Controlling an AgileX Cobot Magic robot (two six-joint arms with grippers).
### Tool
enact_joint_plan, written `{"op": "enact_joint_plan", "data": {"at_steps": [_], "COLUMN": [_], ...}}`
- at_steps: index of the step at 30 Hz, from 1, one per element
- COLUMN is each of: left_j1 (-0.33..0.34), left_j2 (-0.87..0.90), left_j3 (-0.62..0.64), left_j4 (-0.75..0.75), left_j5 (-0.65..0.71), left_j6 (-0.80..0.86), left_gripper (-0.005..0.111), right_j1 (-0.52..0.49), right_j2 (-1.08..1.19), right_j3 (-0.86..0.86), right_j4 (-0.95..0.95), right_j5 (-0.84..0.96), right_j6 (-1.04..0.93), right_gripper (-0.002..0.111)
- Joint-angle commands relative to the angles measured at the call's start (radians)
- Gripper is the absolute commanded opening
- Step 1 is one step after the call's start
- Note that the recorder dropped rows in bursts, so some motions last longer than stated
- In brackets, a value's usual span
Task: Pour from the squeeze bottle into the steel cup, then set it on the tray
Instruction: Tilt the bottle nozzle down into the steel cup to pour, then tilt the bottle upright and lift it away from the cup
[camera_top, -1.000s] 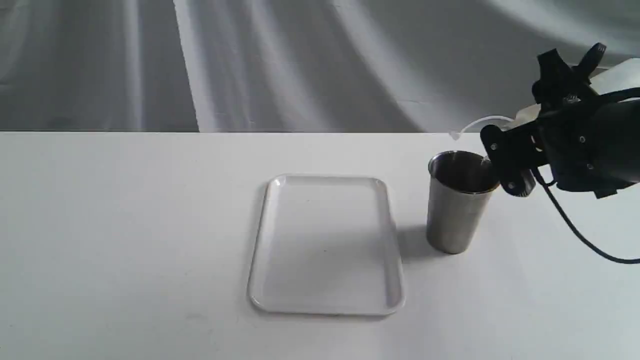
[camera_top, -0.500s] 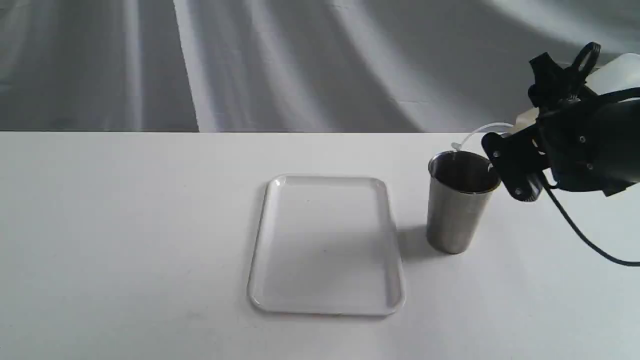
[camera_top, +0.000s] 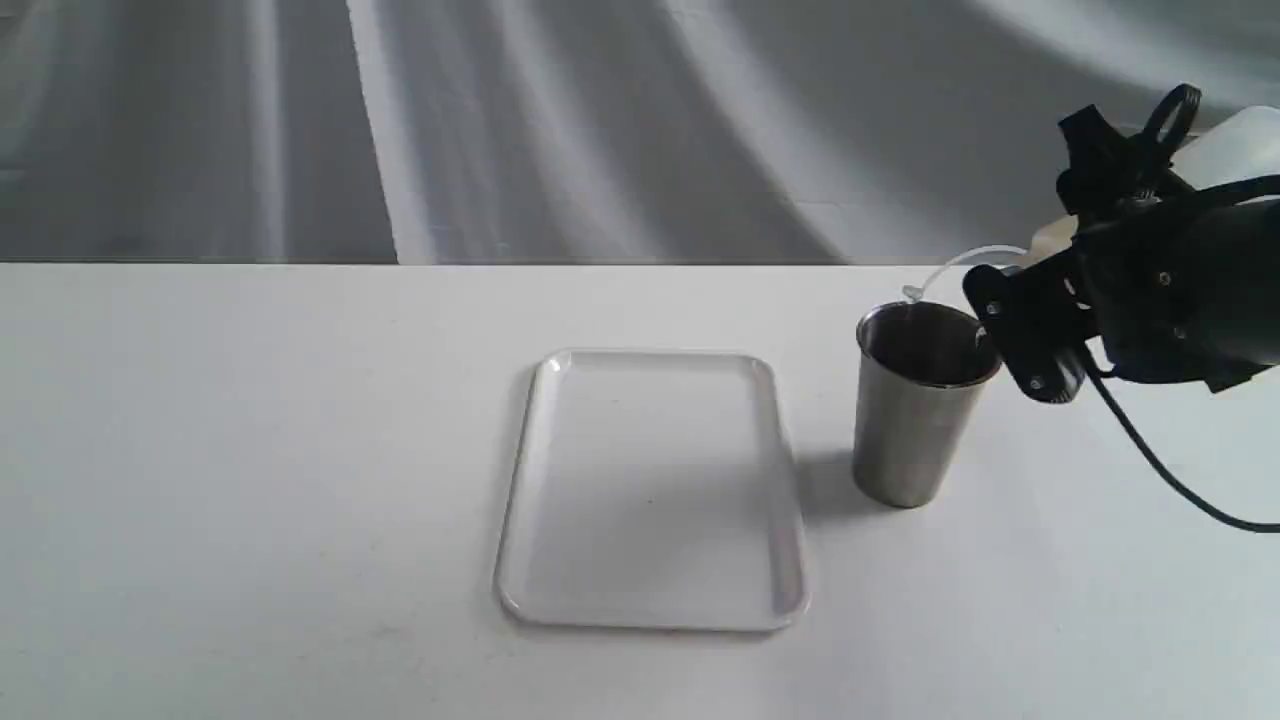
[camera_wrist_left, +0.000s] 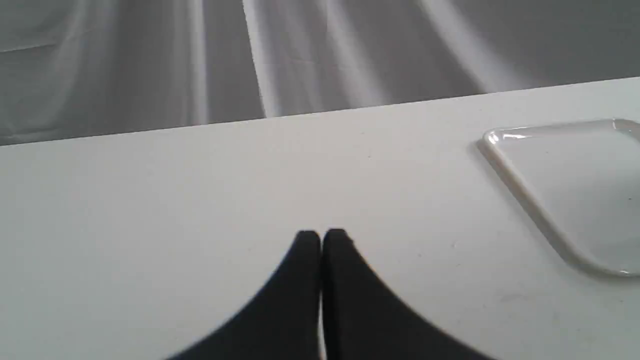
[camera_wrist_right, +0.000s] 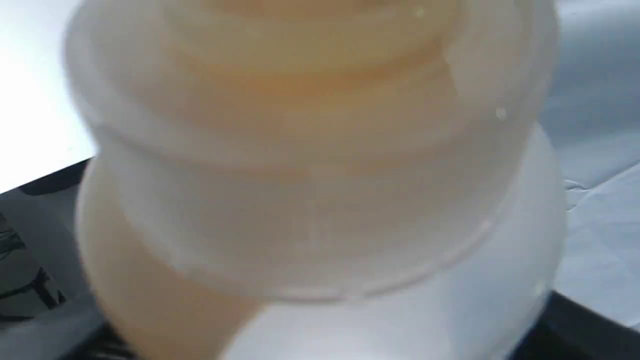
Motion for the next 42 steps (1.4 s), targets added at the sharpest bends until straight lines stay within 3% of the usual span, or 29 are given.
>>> {"op": "enact_joint_plan", "data": {"at_steps": [1, 27, 33, 42], "left_j1": [-0.006, -0.006, -0.006, -0.006], "left_j2": [-0.003, -0.003, -0.003, -0.003], "left_j3": [0.004, 0.004, 0.004, 0.004], "left_j4": [-0.001, -0.001, -0.001, -0.001], "left_j5": [-0.007, -0.007, -0.007, -0.007], "left_j6": [-0.003, -0.002, -0.002, -0.005], "left_gripper": [0.0, 0.0, 0.0, 0.0], "right_j1": [0.0, 0.0, 0.0, 0.0], "right_j2": [-0.017, -0.017, -0.017, -0.017], "right_j3": [0.002, 0.002, 0.002, 0.002], "right_j4": [-0.022, -0.022, -0.022, -0.022], "right_j5": [0.026, 0.029, 0.029, 0.004], "right_j6": [-0.005, -0.001, 0.071, 0.371], "right_gripper": [0.017, 0.017, 0.017, 0.017]}}
